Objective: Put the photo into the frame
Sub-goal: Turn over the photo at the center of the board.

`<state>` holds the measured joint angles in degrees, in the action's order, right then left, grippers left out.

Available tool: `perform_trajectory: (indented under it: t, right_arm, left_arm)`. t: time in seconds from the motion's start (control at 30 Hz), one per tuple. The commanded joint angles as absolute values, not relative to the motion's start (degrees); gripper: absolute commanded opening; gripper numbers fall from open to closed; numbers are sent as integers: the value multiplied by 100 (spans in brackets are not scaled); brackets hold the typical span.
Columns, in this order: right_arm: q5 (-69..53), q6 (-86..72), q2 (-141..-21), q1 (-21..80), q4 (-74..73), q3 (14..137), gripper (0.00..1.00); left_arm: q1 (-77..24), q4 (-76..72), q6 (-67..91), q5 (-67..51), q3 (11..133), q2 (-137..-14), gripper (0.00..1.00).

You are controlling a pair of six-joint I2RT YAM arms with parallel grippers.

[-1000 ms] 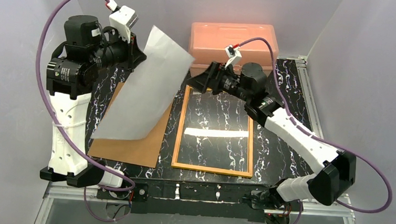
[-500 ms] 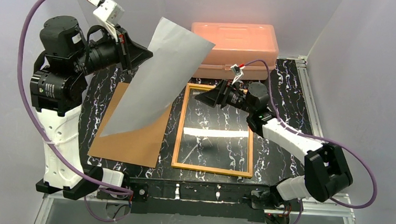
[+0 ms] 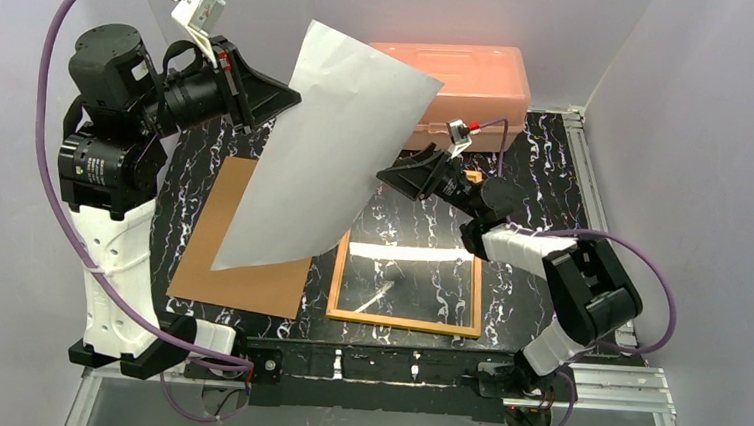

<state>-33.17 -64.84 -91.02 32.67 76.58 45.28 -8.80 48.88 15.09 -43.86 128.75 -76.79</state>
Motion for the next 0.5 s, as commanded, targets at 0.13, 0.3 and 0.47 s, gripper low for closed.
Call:
perform_trajectory:
  t: [0.13, 0.3, 0.47]
  right_arm:
    - [-3505, -8154, -9850, 3264, 10210, 4981, 92]
    - [-3597, -8196, -9611, 3401, 10210, 5037, 81]
    - [-3437, -8147, -9193, 3395, 10204, 4783, 73]
  left_arm:
    - [-768, 4553, 1863, -4614, 12880, -7642, 0]
    - [-617, 4385, 1904, -4565, 12637, -7594, 0]
    - [-369, 4346, 1815, -4487, 12466, -7559, 0]
